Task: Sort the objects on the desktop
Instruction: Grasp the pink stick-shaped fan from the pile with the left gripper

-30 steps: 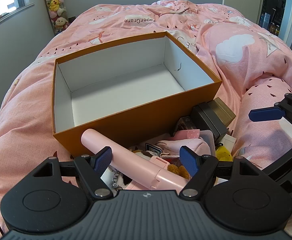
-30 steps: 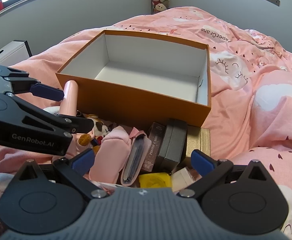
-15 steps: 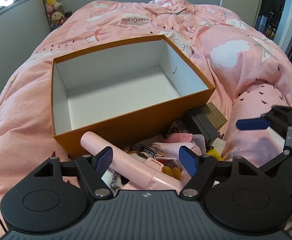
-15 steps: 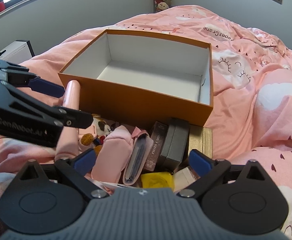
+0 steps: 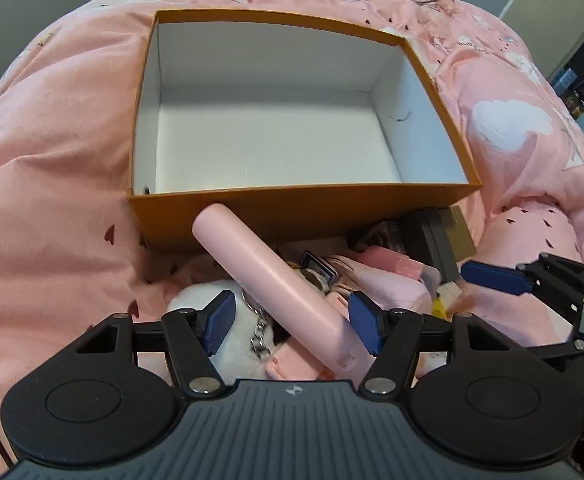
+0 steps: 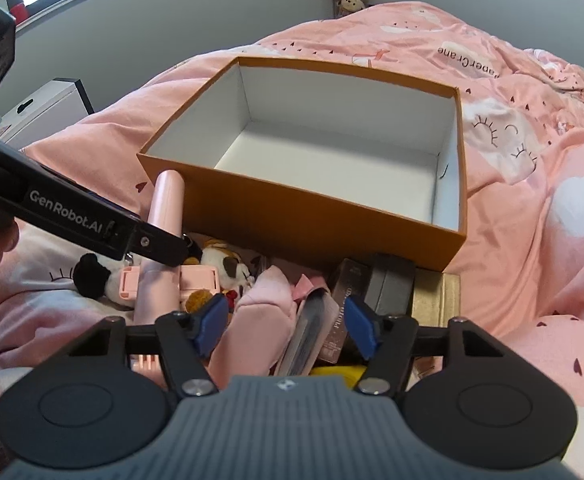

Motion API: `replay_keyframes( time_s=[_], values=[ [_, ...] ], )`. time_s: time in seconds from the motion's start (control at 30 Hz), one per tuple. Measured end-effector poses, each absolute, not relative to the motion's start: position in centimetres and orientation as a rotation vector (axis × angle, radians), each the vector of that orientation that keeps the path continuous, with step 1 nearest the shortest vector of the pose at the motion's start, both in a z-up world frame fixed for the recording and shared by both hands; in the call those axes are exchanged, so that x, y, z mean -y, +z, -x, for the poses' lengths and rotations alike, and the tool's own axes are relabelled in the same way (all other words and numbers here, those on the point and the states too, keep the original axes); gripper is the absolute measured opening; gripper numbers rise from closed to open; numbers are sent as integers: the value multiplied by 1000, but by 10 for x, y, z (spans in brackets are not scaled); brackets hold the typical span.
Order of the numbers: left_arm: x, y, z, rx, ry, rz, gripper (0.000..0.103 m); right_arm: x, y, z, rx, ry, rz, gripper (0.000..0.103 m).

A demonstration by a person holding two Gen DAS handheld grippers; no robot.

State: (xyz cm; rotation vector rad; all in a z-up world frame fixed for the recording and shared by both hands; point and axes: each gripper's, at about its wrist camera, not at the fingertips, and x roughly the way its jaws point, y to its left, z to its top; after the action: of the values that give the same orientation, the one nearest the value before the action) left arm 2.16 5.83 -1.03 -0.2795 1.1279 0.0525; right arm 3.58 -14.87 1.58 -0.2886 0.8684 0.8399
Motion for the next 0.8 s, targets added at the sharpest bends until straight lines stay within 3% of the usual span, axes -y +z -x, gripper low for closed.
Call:
replay_keyframes(
  time_s=[0.3, 0.8],
  values=[
    [-54, -16, -27, -1102, 74, 248, 64, 153, 7, -43, -914, 838, 287, 61],
    [-63, 20, -20, -951, 30, 306, 34, 197, 9, -80, -989, 692, 300, 55]
  ],
)
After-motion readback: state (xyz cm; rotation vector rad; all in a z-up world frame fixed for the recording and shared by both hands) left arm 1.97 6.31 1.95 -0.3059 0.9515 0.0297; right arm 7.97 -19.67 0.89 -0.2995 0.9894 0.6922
